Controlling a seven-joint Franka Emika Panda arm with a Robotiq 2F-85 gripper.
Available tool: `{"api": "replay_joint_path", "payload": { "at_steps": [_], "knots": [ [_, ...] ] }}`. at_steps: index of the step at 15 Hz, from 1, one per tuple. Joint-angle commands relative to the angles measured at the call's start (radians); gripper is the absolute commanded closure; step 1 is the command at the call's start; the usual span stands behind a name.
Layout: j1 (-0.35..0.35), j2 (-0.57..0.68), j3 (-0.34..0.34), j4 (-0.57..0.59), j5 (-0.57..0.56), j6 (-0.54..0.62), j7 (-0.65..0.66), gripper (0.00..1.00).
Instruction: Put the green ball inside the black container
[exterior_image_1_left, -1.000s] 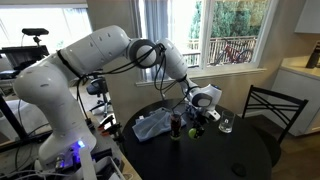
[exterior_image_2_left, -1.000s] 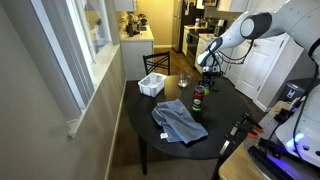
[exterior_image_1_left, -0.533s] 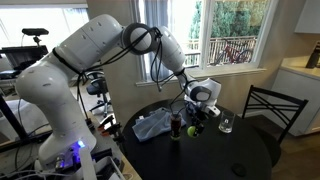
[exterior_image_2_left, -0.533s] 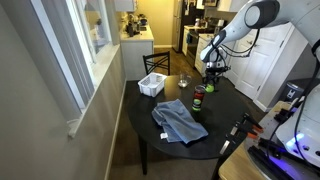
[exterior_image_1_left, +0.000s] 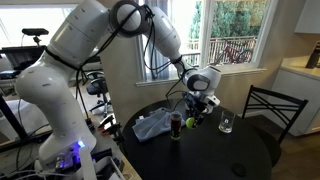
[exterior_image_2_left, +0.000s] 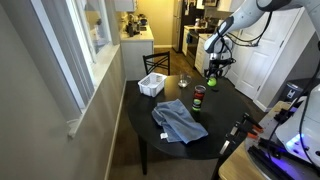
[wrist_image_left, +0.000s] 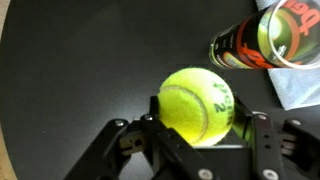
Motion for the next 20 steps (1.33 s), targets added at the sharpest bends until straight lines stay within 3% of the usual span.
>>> {"api": "replay_joint_path", "payload": {
  "at_steps": [1,4,6,11,20],
  "knots": [
    [-0.034,-0.128,0.048,-0.102,0.075,0.001,-0.098,0.57],
    [-0.049,-0.162,0.082,-0.131,0.139,0.015,-0.168,0.57],
    [-0.066,-0.211,0.094,-0.214,0.186,0.049,-0.238,0.57],
    [-0.068,-0.184,0.105,-0.260,0.241,0.040,-0.303,0.57],
    [-0.129,-0.185,0.196,-0.344,0.410,0.184,-0.539,0.57]
  ]
}}
